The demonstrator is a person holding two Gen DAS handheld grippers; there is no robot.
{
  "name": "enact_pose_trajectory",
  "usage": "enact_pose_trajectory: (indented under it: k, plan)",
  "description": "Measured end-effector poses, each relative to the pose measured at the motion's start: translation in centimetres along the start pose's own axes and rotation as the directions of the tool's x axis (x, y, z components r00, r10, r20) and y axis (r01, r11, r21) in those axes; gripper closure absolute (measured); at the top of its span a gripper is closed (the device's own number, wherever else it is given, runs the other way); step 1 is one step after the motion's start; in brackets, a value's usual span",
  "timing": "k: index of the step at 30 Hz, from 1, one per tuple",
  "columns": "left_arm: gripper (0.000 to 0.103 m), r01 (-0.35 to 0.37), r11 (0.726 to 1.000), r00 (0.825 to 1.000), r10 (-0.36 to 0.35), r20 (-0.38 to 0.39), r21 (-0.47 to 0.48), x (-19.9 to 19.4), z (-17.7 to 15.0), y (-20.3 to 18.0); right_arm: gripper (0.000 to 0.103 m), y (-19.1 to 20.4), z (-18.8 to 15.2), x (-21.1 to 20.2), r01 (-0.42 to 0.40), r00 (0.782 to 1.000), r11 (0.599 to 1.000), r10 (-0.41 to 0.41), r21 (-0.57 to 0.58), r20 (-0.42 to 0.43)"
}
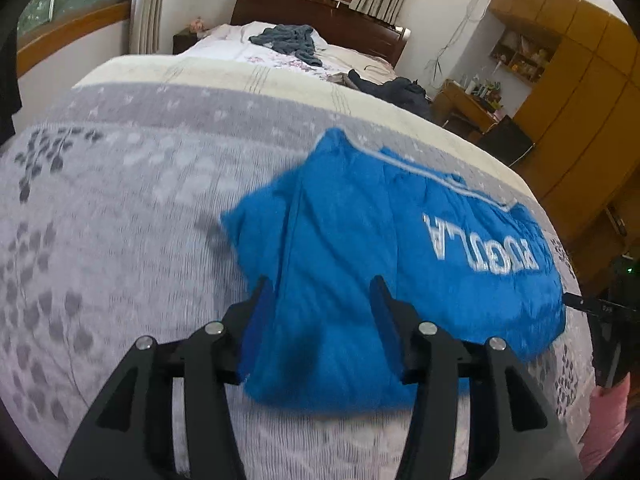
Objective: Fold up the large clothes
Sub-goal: 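Grasp the folded jacket edge with both grippers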
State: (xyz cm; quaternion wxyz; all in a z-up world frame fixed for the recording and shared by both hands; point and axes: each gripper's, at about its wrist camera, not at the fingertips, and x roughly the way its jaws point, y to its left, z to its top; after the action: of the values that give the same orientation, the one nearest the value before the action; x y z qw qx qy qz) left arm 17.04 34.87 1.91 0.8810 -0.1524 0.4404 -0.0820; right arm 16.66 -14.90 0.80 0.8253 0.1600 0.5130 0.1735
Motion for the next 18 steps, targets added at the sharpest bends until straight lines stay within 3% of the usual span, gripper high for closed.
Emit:
enact_pose_trajectory:
  k: [1, 6, 7, 13, 18]
  plan:
    - [0.053, 0.001, 1.000, 1.000, -0.001, 0.004, 0.000, -0.1, -0.5, 0.0, 0.052, -0.1, -0.3, 0.1, -0.005, 1.000, 1.000, 0.005, 0.006, 0.001]
    - [0.055, -0.034, 0.999, 0.999, 0.034, -0.007, 0.035, 0.2, -1.6, -1.0, 0.088, 0.5, -0.8, 0.1, -0.012, 1.000, 1.000, 0.012, -0.007, 0.010]
    - [0.055, -0.042, 0.998, 0.999, 0.043, -0.005, 0.042, 0.2, -1.6, -1.1, 0.090, 0.8, -0.7, -0.2, -0.012, 1.000, 1.000, 0.012, -0.011, 0.015]
    - [0.055, -0.062, 0.995, 0.998, 0.063, -0.009, 0.083, 0.4, -1.3, -1.8, 0.095, 2.6, -0.7, -2.8, -0.019, 0.998, 0.998, 0.023, -0.058, 0.054]
    - [0.055, -0.109, 0.987, 0.993, 0.112, -0.020, 0.114, 1.5, -1.5, -1.6, 0.095, 1.6, -1.4, -1.6, 0.020, 1.000, 0.999, -0.019, -0.044, 0.014]
